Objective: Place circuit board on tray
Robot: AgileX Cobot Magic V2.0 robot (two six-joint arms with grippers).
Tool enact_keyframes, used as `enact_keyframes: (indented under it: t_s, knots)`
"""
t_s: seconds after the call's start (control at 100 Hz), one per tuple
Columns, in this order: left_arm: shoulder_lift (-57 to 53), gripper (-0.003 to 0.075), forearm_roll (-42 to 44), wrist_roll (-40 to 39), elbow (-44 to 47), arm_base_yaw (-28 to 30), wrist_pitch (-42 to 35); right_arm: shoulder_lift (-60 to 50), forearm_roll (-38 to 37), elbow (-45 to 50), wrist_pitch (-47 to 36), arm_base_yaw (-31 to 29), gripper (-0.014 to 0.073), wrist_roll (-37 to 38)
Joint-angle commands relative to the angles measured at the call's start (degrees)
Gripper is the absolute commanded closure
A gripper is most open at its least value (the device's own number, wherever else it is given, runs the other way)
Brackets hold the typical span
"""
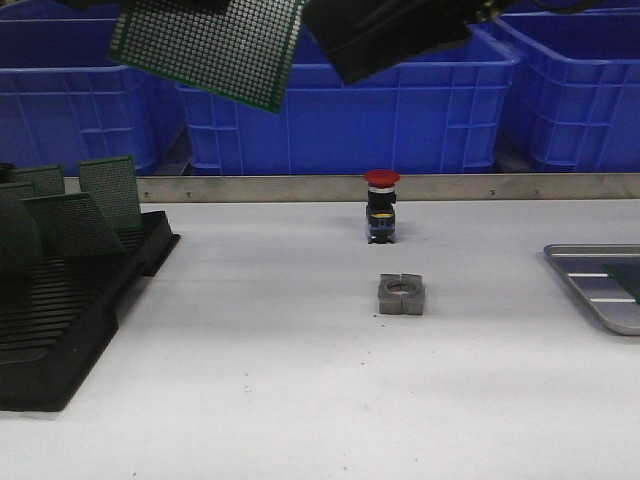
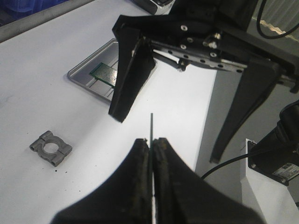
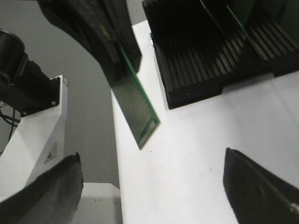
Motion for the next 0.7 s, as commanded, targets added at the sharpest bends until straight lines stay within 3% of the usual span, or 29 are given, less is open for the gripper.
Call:
enact_keyframes:
  t_s: [0.0,0.13,0.35,0.4,0.43,0.53,0.63,0.69]
  knots:
    - [-1.46,0.0737,-4.83,-0.29,-1.68,-0.03,1.97,-0.47,6.92,-1.75,0.58,1.82,-0.0028,-2.91]
    - [-1.46,0.0737,-4.62,-0.29,-1.68,-0.03,1.86,1.51,11.03,-1.75,-0.88,3.54,0.0050,-4.91]
    - [-1.46,0.0736,-4.62,-0.04,-1.68,-0.03,1.86,2.24,13.27,-1.75,-3.94,3.54,0.0555,-4.91]
    - [-1.46,0.0728,-4.62,0.90,-1.68,-0.03,1.86,2.24,13.27,-1.75,-3.94,3.54,0.0652,-4.91]
    - [-1.46,0.0710,-4.62,1.82,-1.68,-0.03,1.86,2.24,13.27,-1.75,-3.94,3.54,0.0663,-4.91]
    - [-1.46,0.0561,-5.14,3.72,-1.77,-0.03,2.16,2.24,13.27,-1.75,-3.55,3.54,0.0661,-4.91]
    - [-1.46,0.0302,-6.07,4.08,-1.77,-0.03,2.04,2.24,13.27,-1.75,-3.26,3.54,0.0661,-4.86]
    - [-1.46,0.0196,-6.07,4.08,-1.77,-0.03,1.82,2.24,13.11,-1.75,-2.28,3.54,0.0661,-4.77]
